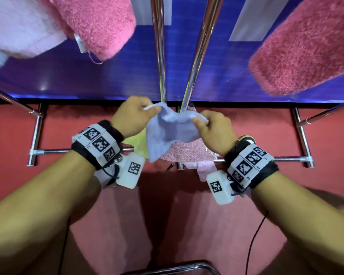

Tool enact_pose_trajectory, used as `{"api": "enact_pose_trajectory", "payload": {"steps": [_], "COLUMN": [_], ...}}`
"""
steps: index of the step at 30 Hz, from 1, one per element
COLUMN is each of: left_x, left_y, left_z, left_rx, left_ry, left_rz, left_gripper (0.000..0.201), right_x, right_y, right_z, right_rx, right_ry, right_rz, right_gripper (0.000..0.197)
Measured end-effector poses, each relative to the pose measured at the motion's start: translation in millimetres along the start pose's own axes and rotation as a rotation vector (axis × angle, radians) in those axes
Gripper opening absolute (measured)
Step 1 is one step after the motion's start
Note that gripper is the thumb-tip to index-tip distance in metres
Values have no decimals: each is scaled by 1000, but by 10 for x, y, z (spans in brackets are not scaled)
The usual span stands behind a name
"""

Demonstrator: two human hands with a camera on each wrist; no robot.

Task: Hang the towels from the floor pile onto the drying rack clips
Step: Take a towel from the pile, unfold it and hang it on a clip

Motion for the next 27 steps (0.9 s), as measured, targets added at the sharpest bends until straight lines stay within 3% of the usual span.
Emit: {"api": "enact_pose_trajectory", "payload": {"steps": [2, 4, 6, 12, 14, 18, 20, 22, 27], "left_x": [181, 276, 320, 282, 257, 159, 152, 179, 239], "left_y": [160, 277, 384, 527, 520, 507, 529, 563, 487], "left_z": [36, 71, 108, 143, 135, 122, 120, 132, 106], "left_rx": [40, 52, 55, 45, 33, 9, 23, 47, 21], "left_ry": [-63, -91, -104, -51, -25, 34, 41, 32, 29], "left_rz": [127, 239, 312, 445, 493, 545, 526, 493, 373], "left_gripper": [46, 53, 43, 11, 18, 16, 15, 13, 10], "right_x": [33, 16, 12, -41, -63, -83, -106, -154, -284], "right_y": [-129, -256, -395, -605, -594, -592, -570, -540, -559], "right_z": [-9, 1, 26, 78, 58, 18, -10, -52, -89], "right_rx": [-57, -104, -147, -201, -193, -221, -254, -262, -324], "right_ry": [2, 27, 12, -48, -65, -97, -85, -40, 135], "right_rz": [-78, -164, -290, -485, -489, -534, -498, -441, -237], "right_gripper": [6, 19, 30, 24, 24, 31, 19, 3, 13]}}
Point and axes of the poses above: each hand's wrist, its own z-axis away from the middle knuckle, its own x-axis out of the palm, y = z × x, the point moved 8 cm from there along -z, towards the middle knuckle, and after that the axes turned 3 degrees about -y, right-handed, at the moved point
